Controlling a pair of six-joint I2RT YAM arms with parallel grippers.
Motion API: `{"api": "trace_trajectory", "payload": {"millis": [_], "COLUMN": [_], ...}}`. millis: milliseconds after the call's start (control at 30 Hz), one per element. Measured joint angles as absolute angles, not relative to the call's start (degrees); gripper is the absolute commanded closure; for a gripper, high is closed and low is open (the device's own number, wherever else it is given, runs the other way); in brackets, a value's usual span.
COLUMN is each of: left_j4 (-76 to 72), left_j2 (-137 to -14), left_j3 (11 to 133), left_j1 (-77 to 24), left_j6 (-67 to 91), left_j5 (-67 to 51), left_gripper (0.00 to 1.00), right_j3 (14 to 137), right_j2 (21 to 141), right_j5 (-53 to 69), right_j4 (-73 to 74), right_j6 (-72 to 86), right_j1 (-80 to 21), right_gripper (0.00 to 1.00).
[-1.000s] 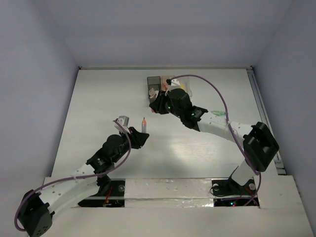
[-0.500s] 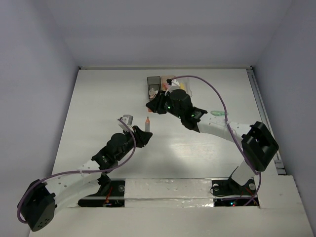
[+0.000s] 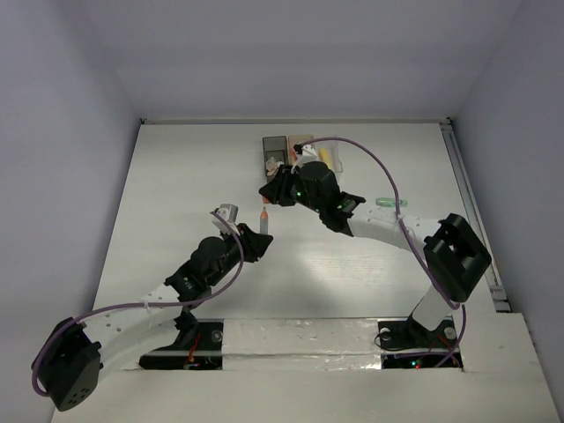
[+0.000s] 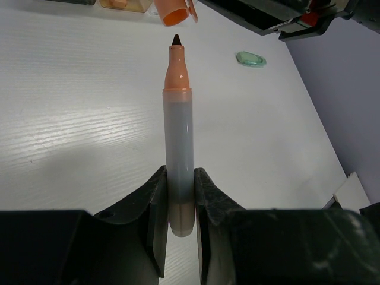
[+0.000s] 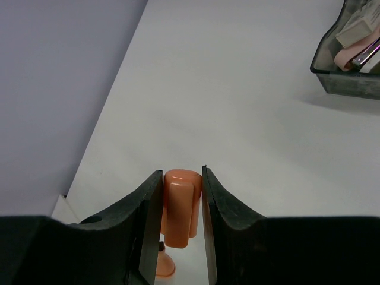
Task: Sort the stationery into containers
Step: Close the pen cap on the pen.
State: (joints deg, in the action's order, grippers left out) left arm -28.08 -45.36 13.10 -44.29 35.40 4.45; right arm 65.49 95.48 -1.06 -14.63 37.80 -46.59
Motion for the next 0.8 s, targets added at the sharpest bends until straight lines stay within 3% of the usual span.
{"api": "trace_trajectory", "payload": {"millis": [800], "left_j4": [-27.7], "left_j2": [-45.7], "left_j3": [14.3], "left_j1": [-44.3], "left_j6": [34.7], "left_j5": [5.9], "left_gripper": [1.0], "right_j3": [64.6], "right_j2": [95.6], "right_j5": [-2.0], "right_j4": [-15.8], "right_j6": [37.8], "right_j1": [-48.6], "right_gripper": [0.92]}}
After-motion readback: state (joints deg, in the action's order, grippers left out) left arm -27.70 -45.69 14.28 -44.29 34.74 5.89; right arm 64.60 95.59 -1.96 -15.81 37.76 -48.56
